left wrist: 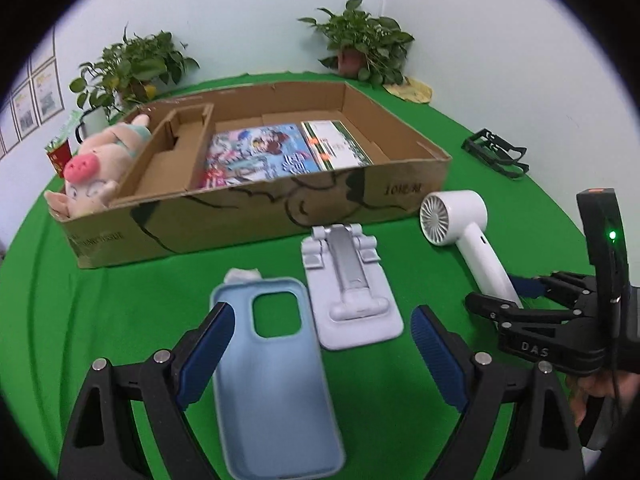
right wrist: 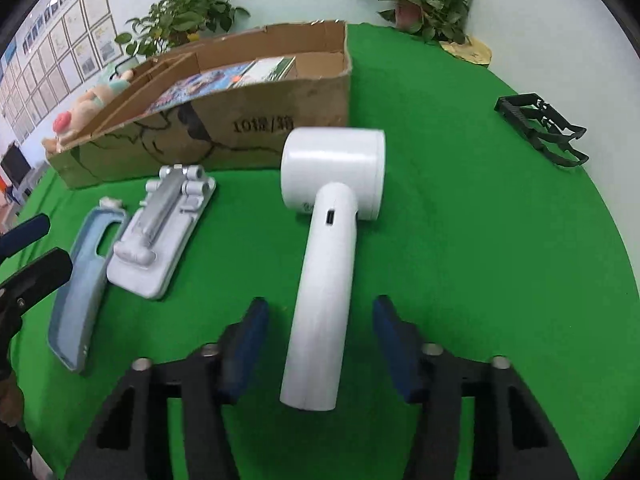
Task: Organize objects
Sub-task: 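Grasp the white hair dryer handle with the right gripper and lift it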
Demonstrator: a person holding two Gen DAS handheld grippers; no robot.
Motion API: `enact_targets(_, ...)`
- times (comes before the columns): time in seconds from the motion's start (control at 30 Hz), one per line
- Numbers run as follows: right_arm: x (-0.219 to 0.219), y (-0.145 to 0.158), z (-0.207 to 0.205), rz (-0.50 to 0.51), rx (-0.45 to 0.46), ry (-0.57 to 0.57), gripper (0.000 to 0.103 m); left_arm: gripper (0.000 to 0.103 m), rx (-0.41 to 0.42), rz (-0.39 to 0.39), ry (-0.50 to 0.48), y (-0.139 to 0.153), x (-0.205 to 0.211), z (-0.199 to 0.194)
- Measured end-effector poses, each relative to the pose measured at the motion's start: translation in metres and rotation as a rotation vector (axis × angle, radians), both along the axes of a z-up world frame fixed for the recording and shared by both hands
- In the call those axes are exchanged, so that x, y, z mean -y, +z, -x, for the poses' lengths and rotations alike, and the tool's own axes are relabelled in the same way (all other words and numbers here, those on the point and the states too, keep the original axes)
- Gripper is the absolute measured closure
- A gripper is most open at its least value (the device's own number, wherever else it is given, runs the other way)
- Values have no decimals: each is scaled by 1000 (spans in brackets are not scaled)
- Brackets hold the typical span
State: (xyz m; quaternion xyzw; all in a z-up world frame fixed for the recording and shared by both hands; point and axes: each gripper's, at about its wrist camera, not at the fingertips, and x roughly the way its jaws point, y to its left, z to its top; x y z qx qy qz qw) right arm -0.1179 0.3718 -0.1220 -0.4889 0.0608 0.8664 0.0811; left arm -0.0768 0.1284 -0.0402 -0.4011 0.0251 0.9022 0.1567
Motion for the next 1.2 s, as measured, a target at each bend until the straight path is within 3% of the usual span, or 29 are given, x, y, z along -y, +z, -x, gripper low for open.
enact_targets(0.07,3,0,-2,-23,-2,1,76,13,6,-7,4,-1,-2,0)
enact_targets(0.27,5,-1,-29,30,-24,-28,81,13,74,-44,-43,-9,-15,-2)
enact_targets(0.5,33,2,-91,168,-64,-27,81,13,358,-236,-209,-42,-41,-5)
enact_targets(0.6,38,1,-113,252,-86,-52,81,13,360,-252,-256,-41,-50,-15)
enact_targets(0.83,57,3,-138,290,-94,-62,81,13,381,-290,-303,-41,-60,-31)
enact_targets(1.2,84,7,-147,164,-85,-22,81,14,363,-252,-311,-39,-65,-48)
